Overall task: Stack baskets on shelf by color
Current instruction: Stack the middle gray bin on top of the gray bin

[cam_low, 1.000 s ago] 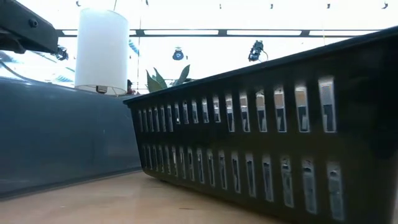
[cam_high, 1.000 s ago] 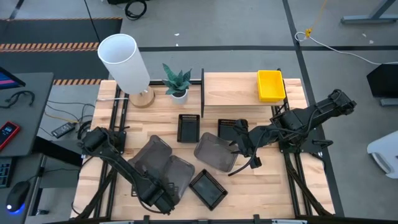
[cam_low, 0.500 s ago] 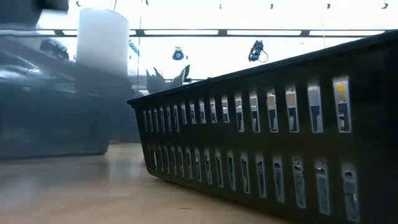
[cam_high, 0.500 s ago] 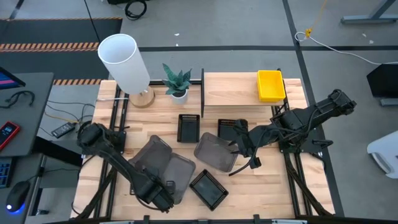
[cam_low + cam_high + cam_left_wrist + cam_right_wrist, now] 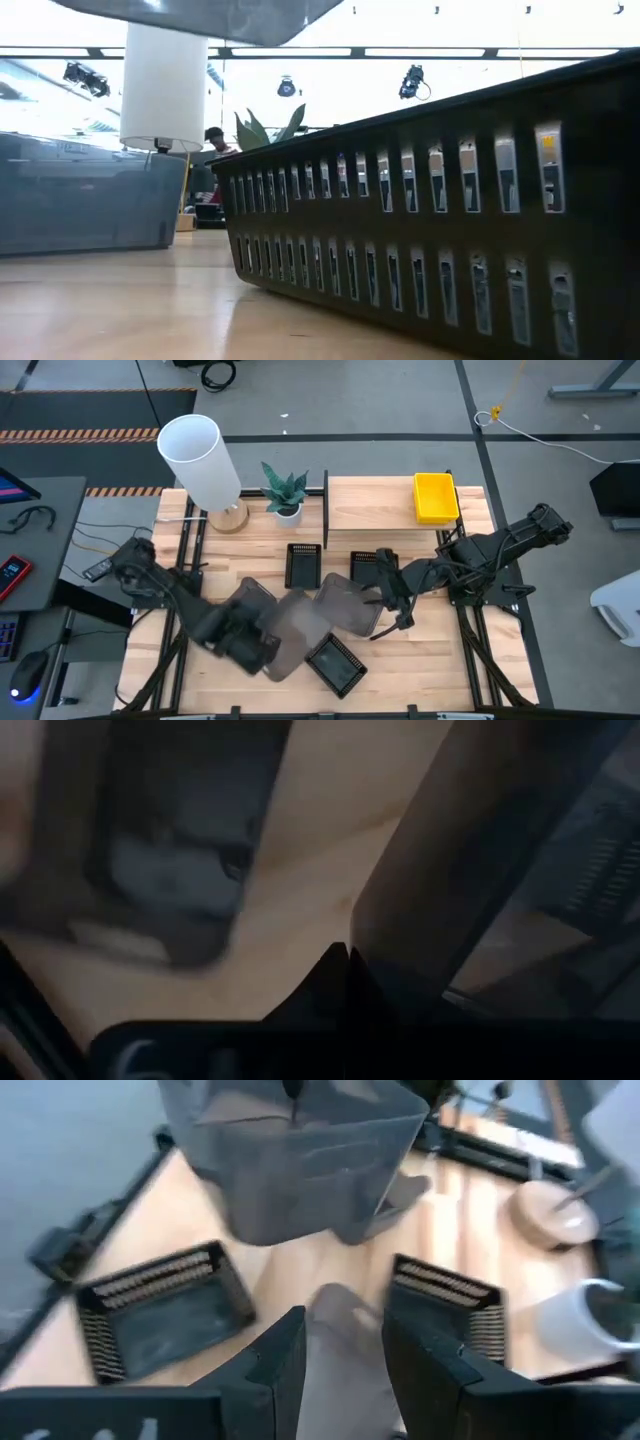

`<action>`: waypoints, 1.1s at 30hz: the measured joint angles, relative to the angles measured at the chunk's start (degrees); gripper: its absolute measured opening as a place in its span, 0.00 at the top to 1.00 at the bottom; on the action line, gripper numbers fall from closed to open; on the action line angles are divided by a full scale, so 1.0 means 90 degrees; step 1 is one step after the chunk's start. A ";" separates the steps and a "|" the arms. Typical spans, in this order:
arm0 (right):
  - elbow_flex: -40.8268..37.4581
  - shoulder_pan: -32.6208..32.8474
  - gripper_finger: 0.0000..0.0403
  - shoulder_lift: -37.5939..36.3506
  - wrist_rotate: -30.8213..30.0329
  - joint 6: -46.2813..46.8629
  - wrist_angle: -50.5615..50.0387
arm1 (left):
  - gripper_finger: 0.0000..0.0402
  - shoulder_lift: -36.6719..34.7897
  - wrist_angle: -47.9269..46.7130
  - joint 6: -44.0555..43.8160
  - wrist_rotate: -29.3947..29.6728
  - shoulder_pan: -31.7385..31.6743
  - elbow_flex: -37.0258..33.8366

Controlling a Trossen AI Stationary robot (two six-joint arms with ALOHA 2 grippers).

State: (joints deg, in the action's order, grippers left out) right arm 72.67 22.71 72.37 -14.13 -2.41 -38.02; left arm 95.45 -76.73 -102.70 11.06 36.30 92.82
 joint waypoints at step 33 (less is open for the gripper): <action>0.2883 -0.0049 0.70 -0.0006 -0.3323 0.0303 0.0820 | 0.96 0.1209 0.2856 1.3656 -0.1328 -0.4437 0.0551</action>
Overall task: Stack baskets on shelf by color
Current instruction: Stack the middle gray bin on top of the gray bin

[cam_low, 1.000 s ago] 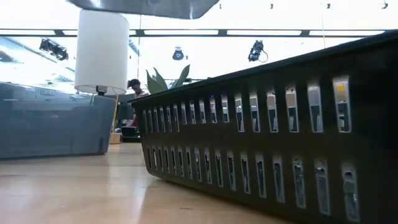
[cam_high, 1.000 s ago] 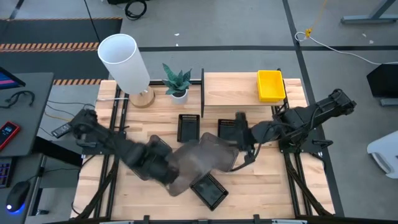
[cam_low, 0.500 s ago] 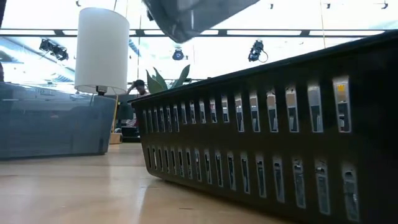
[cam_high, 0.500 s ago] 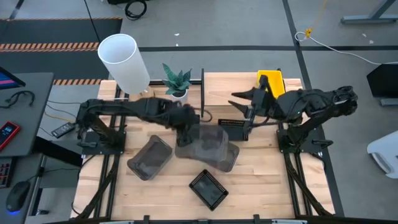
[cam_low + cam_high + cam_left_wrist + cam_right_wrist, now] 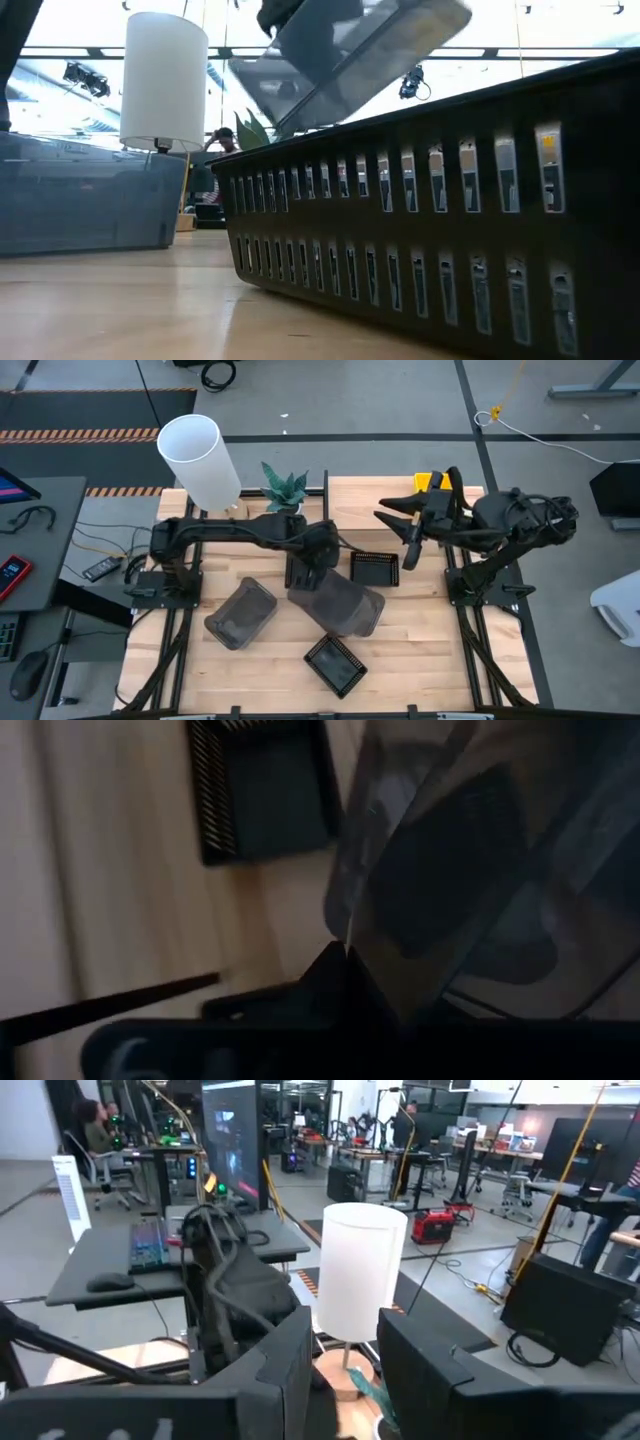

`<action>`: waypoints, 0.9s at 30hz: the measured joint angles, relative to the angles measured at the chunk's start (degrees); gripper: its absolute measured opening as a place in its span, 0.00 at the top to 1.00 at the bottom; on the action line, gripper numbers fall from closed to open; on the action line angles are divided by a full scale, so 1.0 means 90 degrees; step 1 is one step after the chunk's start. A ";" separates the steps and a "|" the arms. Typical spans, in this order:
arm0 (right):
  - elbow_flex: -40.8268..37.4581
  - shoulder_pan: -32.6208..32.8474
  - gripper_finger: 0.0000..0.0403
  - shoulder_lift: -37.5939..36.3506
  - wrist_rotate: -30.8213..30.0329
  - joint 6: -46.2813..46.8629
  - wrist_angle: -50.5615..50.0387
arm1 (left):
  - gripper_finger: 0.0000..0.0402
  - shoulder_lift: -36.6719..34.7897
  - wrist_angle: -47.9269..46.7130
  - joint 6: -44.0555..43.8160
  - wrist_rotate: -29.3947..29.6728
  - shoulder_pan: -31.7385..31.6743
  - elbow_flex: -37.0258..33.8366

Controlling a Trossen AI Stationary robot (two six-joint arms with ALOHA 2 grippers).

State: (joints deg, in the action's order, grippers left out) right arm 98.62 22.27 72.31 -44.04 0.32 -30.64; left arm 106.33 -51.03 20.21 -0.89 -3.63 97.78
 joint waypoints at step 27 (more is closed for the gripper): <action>-0.0004 0.0076 0.70 0.0403 0.0069 0.0328 0.0018 | 0.96 0.0733 -0.0040 -0.1205 0.0132 -0.0176 -0.0001</action>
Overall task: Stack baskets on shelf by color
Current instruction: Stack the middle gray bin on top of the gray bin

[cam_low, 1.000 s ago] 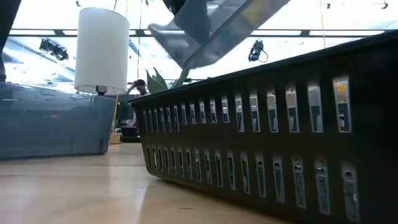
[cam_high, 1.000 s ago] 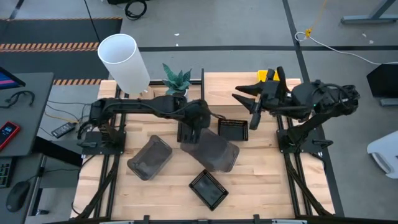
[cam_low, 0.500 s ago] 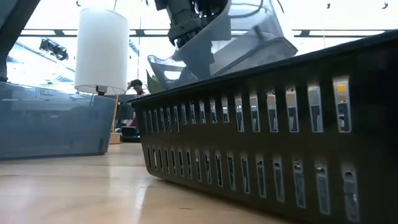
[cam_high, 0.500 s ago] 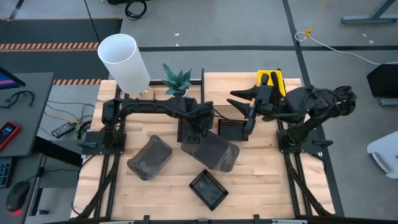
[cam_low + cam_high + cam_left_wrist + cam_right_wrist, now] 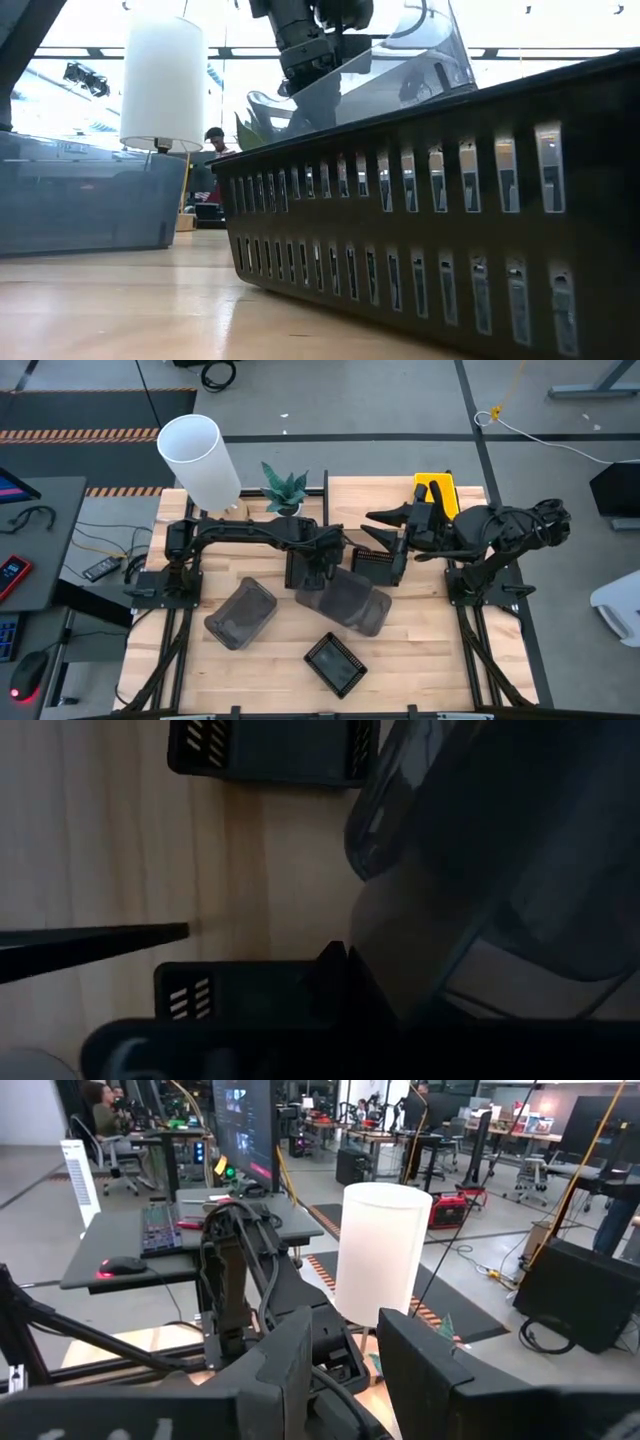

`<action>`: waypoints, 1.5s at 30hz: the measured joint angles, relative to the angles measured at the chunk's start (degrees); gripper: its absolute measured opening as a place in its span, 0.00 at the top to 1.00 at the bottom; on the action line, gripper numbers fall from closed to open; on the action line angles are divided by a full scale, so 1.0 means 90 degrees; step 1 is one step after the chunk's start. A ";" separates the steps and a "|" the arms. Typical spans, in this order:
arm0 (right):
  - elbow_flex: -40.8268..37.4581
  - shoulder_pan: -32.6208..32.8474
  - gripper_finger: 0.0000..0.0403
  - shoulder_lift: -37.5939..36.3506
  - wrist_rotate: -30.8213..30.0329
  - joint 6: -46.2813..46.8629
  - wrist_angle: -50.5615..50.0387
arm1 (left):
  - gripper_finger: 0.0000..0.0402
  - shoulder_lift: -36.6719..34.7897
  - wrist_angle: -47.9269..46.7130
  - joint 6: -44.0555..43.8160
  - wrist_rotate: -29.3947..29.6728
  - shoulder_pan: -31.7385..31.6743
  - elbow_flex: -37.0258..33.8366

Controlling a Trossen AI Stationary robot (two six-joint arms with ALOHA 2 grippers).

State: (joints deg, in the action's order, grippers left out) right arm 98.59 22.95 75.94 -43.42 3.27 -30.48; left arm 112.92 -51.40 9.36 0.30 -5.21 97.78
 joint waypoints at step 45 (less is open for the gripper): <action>0.0000 0.0040 0.70 -0.0002 0.0149 -0.0028 0.0000 | 0.75 0.0653 -0.0109 0.0299 -0.0161 0.0073 0.0646</action>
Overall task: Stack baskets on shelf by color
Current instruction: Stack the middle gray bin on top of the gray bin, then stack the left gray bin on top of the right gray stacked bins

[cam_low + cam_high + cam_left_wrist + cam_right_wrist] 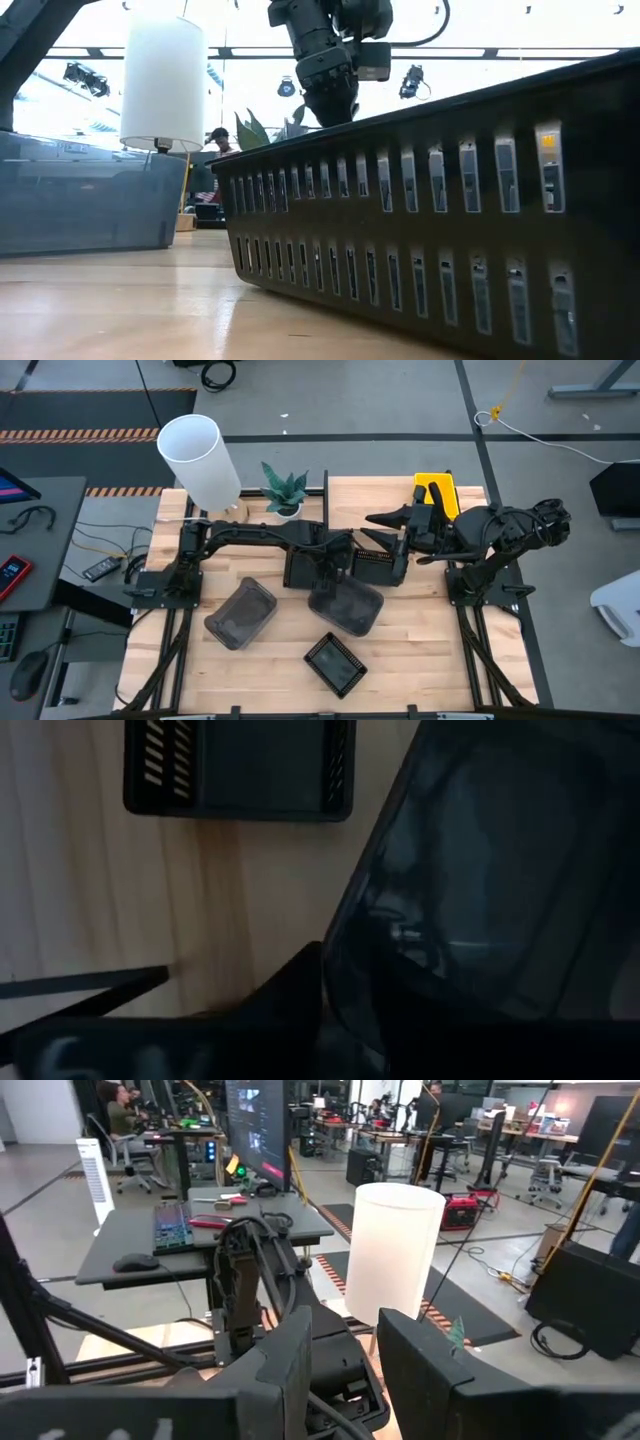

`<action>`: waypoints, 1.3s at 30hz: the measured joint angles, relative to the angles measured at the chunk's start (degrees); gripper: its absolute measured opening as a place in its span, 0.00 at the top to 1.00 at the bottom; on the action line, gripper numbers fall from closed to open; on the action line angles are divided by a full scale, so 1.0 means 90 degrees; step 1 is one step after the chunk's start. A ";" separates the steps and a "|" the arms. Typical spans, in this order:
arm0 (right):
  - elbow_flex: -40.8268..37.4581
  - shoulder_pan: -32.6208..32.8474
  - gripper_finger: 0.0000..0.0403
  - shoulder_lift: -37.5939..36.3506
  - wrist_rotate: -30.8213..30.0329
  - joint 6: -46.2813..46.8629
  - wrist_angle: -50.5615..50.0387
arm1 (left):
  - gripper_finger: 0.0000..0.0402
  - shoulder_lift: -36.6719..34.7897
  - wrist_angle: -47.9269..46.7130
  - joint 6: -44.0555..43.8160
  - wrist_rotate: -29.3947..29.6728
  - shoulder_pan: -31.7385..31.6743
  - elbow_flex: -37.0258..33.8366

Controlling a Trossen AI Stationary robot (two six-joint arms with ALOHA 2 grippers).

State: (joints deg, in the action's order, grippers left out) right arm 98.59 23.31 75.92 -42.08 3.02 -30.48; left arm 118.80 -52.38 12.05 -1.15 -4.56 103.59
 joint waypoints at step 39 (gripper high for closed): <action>-0.0002 0.0488 0.70 -0.0430 -0.0247 0.1037 -0.1906 | 0.80 -0.1468 -0.1278 -0.1336 -0.0241 0.0609 -0.1007</action>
State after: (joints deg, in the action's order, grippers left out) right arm 98.56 27.70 72.05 -44.29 12.35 -47.64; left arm 105.59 -63.87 0.03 -3.32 0.92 94.52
